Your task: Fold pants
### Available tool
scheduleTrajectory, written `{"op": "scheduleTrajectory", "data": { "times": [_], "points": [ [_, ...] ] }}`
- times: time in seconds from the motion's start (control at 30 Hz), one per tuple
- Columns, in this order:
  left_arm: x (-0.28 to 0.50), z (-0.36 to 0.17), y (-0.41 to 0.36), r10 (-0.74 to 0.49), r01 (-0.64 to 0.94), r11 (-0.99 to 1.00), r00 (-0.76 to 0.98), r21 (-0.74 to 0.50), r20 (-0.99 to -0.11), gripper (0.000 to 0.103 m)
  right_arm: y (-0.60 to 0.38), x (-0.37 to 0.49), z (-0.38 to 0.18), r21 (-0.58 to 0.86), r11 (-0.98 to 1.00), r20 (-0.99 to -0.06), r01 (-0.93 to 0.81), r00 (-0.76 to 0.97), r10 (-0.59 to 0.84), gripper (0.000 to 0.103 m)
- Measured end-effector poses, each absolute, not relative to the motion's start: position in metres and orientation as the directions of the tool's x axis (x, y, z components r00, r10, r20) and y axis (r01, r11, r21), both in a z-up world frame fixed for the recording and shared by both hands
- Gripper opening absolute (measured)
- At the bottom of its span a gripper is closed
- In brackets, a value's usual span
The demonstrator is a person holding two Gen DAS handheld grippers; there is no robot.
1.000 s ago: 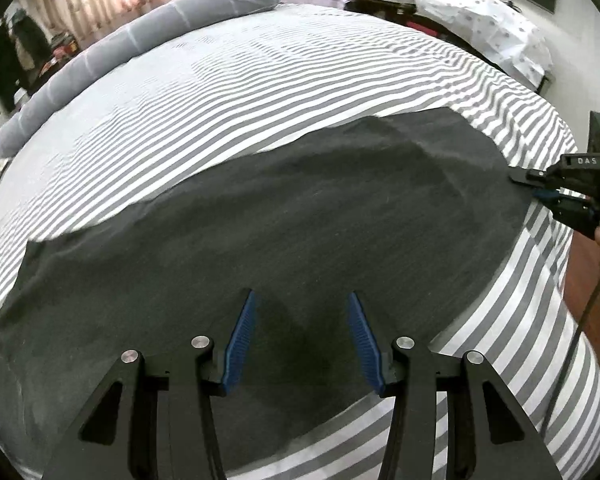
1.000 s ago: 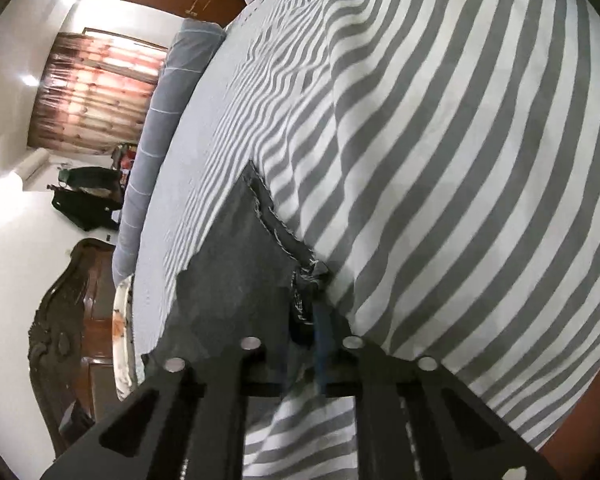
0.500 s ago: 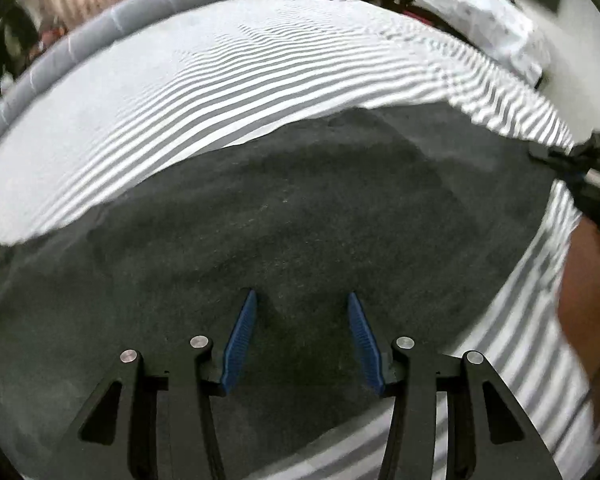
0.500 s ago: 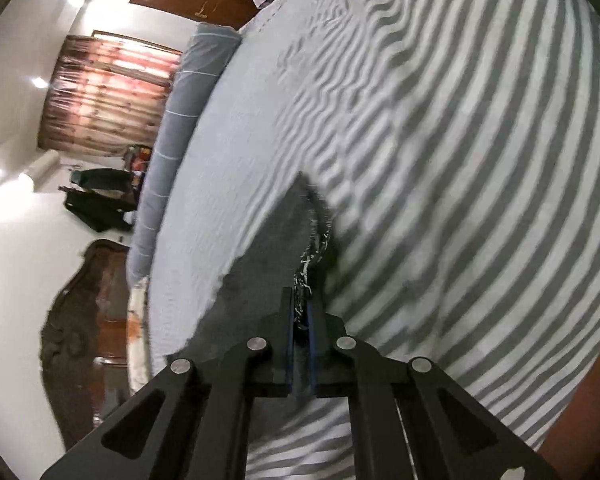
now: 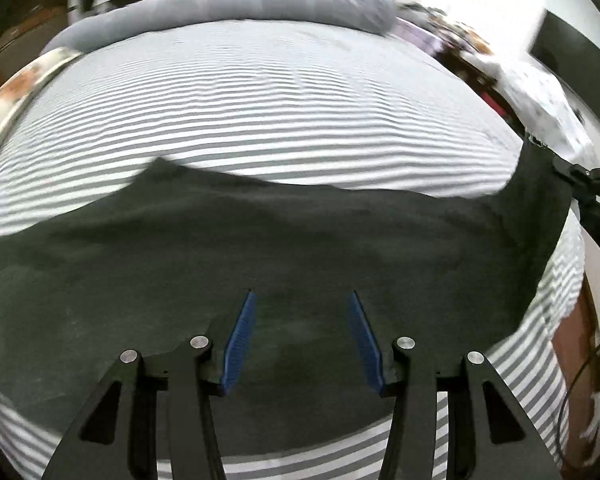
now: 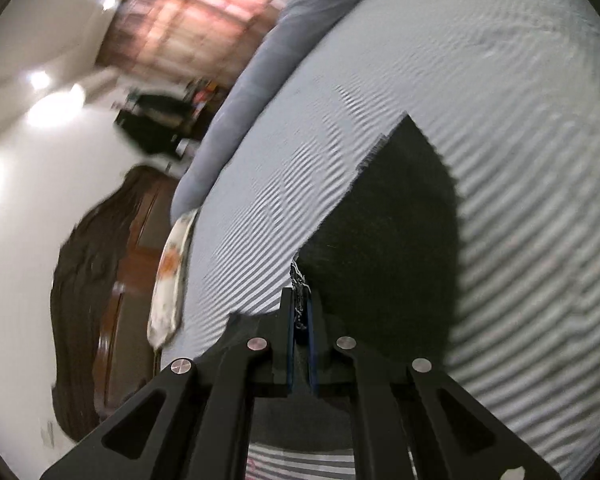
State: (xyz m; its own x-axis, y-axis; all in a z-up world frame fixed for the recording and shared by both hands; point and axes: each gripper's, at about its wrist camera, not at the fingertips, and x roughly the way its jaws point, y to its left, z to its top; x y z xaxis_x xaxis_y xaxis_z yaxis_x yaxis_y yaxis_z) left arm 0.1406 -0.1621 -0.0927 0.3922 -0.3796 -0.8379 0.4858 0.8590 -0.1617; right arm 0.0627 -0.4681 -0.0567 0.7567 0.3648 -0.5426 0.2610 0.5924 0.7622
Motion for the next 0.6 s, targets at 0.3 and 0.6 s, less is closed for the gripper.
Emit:
{"op": "scheduleTrajectory", "data": {
  "times": [0.3,0.6],
  "points": [
    [0.158,-0.1,-0.069,-0.363,0.352,0.91,0.42,-0.22,-0.832,0.05,-0.332,0.127,-0.08,0.748,0.645,-0.589,0.159,0.606,0.534,0.006],
    [0.165,-0.112,-0.028,-0.414,0.274,0.906,0.409,-0.323,-0.813,0.05,-0.235,0.129,-0.138,0.692,0.708,-0.69,0.137,0.413,0.595,0.007]
  ]
}}
